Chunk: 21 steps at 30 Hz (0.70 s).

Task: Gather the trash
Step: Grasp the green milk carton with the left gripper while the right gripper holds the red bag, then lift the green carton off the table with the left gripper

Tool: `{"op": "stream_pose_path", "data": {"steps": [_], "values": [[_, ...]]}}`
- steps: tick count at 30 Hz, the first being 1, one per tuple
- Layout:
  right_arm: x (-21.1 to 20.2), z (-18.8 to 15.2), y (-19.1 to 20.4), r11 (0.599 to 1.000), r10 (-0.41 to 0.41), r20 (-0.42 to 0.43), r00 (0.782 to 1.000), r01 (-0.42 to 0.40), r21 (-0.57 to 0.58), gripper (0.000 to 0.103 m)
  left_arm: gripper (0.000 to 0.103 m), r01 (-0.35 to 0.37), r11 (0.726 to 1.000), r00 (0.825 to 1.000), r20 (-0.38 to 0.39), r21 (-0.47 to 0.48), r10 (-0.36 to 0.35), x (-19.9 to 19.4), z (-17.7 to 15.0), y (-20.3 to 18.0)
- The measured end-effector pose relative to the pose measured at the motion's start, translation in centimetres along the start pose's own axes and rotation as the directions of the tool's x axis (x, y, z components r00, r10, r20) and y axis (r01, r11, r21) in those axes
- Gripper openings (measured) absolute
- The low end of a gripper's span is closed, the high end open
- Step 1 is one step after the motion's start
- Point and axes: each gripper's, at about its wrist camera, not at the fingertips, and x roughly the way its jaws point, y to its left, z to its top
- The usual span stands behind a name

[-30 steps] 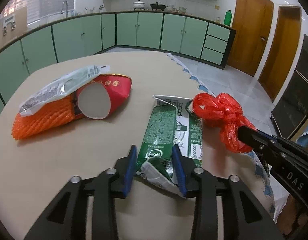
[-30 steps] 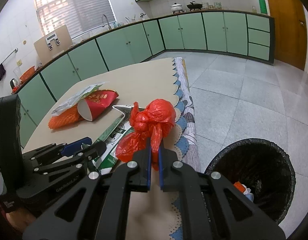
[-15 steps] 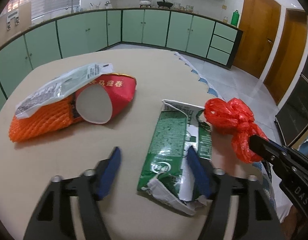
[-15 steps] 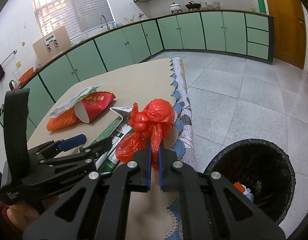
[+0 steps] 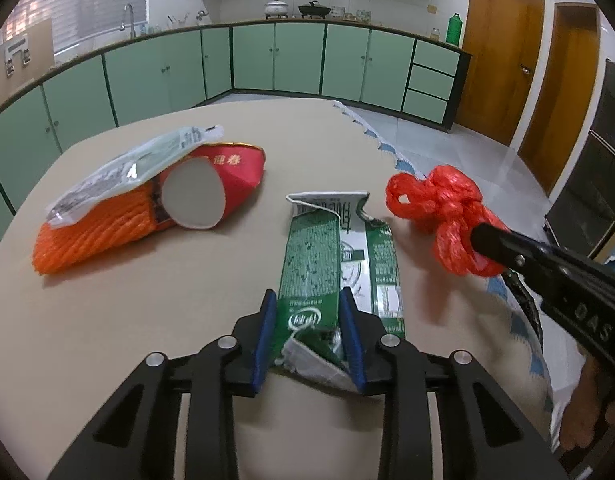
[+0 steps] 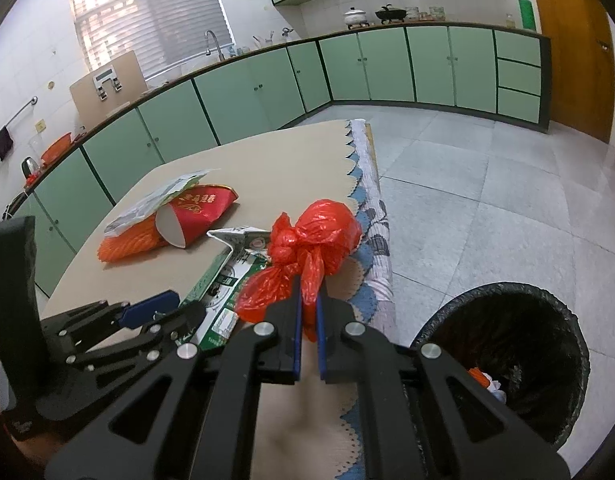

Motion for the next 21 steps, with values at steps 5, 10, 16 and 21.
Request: {"op": "stream_pose_path", "data": {"steps": [5, 10, 16, 21], "values": [[-0.1, 0.3, -0.1, 1.0, -0.001, 0.004, 1.0, 0.001, 0.0, 0.005, 0.029, 0.053, 0.997, 0.999, -0.003, -0.063, -0.053, 0.0, 0.9, 0.8], [-0.2, 0.7, -0.7, 1.0, 0.0, 0.015, 1.0, 0.0, 0.001, 0.005, 0.04, 0.058, 0.996, 0.998, 0.028, -0.067, -0.056, 0.1, 3.1, 0.6], [0.2, 1.6, -1.4, 1.0, 0.001, 0.024, 1.0, -0.001, 0.005, 0.005, 0.049, 0.05, 0.997, 0.999, 0.0, -0.063, -0.051, 2.4, 4.9, 0.2], [0.6, 2.0, -1.8, 1.0, 0.004, 0.027, 1.0, -0.004, 0.008, 0.005, 0.051, 0.035, 0.997, 0.999, -0.037, -0.073, -0.038, 4.0, 5.4, 0.4]]}}
